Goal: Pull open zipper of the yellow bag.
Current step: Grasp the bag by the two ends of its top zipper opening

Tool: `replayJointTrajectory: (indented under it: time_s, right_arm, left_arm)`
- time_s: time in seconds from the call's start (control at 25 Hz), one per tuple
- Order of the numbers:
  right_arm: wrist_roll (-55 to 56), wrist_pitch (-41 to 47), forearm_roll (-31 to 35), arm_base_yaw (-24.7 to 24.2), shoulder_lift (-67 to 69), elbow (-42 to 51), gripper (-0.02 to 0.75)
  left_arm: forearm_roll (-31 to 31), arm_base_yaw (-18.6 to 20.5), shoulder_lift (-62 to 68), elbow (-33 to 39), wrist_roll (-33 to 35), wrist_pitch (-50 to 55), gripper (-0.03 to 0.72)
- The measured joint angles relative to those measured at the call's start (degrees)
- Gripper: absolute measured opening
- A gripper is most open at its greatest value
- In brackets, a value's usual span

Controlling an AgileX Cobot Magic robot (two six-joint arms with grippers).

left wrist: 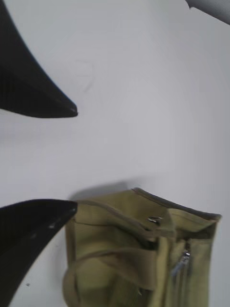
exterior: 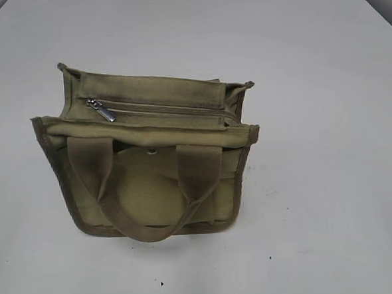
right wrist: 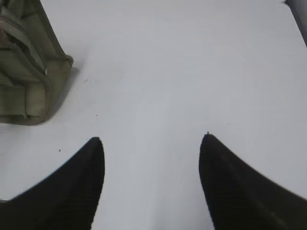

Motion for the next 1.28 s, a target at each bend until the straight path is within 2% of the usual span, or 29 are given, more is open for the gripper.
replayJointTrajectory:
  time_s: [0.2, 0.28, 0.44, 0.6, 0.76, 0.92, 1.28]
  right_arm:
    - [-2.5, -9.2, 0.4, 0.1, 8.3, -1.4, 0.487]
    - [-3.9, -12.6, 0.5, 1.5, 12.3, -1.4, 0.487]
    - [-9.5, -17.2, 0.6, 6.8, 21.4, -2.9, 0.487]
    - [-12.9, -18.3, 0.6, 11.3, 34.9, -7.8, 0.487]
    - [-15.0, -19.3, 0.6, 15.9, 49.7, -15.1, 0.487]
    - [-18.8, -22.1, 0.7, 20.7, 60.7, -22.6, 0.487]
    - [-22.2, -26.2, 0.7, 28.8, 79.8, -35.1, 0.487]
  left_arm:
    - [-10.4, 0.0, 11.5, -0.8, 0.0, -11.1, 0.418]
    - [-15.2, 0.0, 18.1, -1.3, 0.7, -13.8, 0.418]
    - [-29.7, 0.0, 32.7, -5.7, 8.5, -15.2, 0.418]
    - [-38.8, 0.0, 48.7, -12.3, 14.1, -13.3, 0.418]
    - [-40.4, -1.4, 61.6, -19.7, 15.4, -8.9, 0.418]
    - [-40.8, -4.6, 71.9, -26.2, 15.6, -7.3, 0.418]
    - [-43.0, -6.5, 84.8, -34.0, 15.7, -5.4, 0.418]
